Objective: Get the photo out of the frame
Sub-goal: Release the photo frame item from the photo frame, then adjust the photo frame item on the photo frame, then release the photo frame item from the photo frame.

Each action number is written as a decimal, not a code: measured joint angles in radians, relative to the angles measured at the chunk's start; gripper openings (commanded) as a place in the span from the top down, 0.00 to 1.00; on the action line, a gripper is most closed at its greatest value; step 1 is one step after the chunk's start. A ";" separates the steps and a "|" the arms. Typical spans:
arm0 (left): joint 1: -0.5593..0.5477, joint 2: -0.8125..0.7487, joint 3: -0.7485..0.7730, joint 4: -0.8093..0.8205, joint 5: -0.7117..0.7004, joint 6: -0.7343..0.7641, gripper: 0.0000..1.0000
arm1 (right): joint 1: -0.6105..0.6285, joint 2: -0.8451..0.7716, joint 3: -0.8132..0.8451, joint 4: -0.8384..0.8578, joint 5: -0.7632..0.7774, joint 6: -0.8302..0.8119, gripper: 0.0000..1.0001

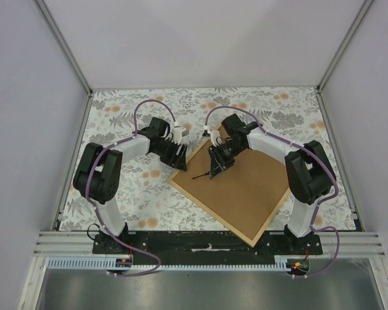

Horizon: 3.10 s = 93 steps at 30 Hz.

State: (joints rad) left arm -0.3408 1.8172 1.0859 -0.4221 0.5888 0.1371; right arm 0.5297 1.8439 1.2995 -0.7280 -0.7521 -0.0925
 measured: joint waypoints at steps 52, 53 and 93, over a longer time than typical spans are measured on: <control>-0.038 0.026 0.049 -0.061 -0.103 0.071 0.86 | -0.088 -0.063 -0.076 0.057 0.016 -0.032 1.00; -0.026 0.033 0.049 -0.061 -0.076 0.072 0.89 | -0.093 -0.063 -0.076 0.057 0.010 -0.032 1.00; -0.017 0.319 0.456 -0.077 0.013 -0.002 0.47 | -0.247 0.185 0.158 0.089 0.029 0.033 1.00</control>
State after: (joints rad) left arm -0.3576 2.1361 1.5421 -0.4992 0.6022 0.1356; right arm 0.2829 2.0289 1.4574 -0.6395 -0.7235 -0.0593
